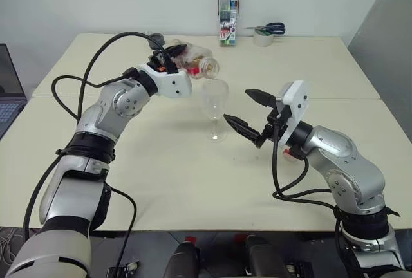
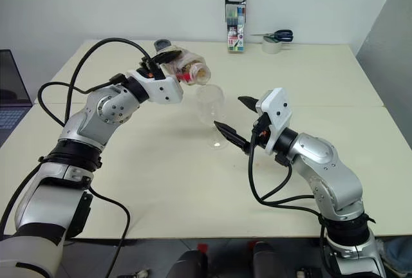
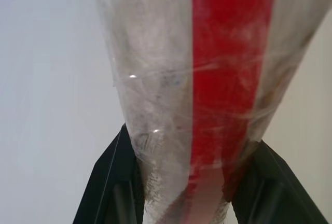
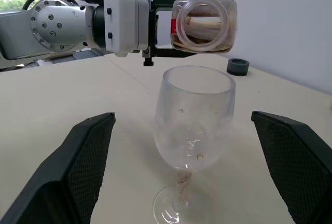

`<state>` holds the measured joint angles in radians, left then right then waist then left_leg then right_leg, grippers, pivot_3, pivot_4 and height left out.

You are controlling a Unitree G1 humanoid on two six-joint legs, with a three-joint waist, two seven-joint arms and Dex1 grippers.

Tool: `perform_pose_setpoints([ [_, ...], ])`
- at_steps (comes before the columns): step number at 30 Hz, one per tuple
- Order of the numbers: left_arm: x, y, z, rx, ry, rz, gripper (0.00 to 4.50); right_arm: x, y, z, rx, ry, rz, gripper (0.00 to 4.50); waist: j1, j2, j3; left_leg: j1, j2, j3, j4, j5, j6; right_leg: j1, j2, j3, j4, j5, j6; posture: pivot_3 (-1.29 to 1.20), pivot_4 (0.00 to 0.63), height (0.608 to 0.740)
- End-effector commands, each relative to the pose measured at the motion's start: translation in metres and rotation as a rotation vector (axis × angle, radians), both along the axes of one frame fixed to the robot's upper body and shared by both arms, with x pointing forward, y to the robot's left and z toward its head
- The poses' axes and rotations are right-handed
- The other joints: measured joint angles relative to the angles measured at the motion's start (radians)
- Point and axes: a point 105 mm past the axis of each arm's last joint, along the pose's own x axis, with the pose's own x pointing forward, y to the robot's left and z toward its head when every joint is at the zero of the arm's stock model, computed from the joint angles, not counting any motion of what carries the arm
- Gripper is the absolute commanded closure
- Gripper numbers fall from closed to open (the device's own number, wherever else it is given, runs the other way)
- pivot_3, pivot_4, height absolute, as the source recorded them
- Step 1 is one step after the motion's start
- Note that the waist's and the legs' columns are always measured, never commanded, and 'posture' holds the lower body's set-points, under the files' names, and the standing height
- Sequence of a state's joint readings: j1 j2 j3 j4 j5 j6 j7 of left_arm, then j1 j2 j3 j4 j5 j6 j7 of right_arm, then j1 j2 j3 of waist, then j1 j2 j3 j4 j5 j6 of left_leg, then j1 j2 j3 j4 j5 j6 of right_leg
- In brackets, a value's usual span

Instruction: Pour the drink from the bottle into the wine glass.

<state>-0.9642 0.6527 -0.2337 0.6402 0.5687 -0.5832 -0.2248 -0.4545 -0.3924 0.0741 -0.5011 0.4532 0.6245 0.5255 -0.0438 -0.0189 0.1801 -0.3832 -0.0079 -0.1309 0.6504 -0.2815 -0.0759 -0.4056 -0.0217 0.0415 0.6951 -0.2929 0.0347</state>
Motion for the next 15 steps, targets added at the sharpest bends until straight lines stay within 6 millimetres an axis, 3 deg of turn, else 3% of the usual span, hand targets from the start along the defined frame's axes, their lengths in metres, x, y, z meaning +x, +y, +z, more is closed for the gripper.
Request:
perform_pose_setpoints([
  [1, -0.0033, 0.0025, 0.0271, 0.018, -0.104, -0.001, 2.83, -0.0046, -0.0013, 0.0098, 0.010, -0.043, 0.016, 0.00, -0.002, 0.000, 0.000, 0.000, 0.000, 0.000, 0.000, 0.000, 0.000, 0.000, 0.000, 0.000, 0.000, 0.000, 0.000, 0.00, 0.150, 0.740],
  [15, -0.0003, 0.0054, 0.0366, 0.085, -0.183, 0.013, 2.83, -0.0072, -0.0051, 0.0040, -0.005, -0.027, 0.021, 0.00, -0.007, 0.000, 0.000, 0.000, 0.000, 0.000, 0.000, 0.000, 0.000, 0.000, 0.000, 0.000, 0.001, 0.000, 0.000, 0.00, 0.150, 0.740],
])
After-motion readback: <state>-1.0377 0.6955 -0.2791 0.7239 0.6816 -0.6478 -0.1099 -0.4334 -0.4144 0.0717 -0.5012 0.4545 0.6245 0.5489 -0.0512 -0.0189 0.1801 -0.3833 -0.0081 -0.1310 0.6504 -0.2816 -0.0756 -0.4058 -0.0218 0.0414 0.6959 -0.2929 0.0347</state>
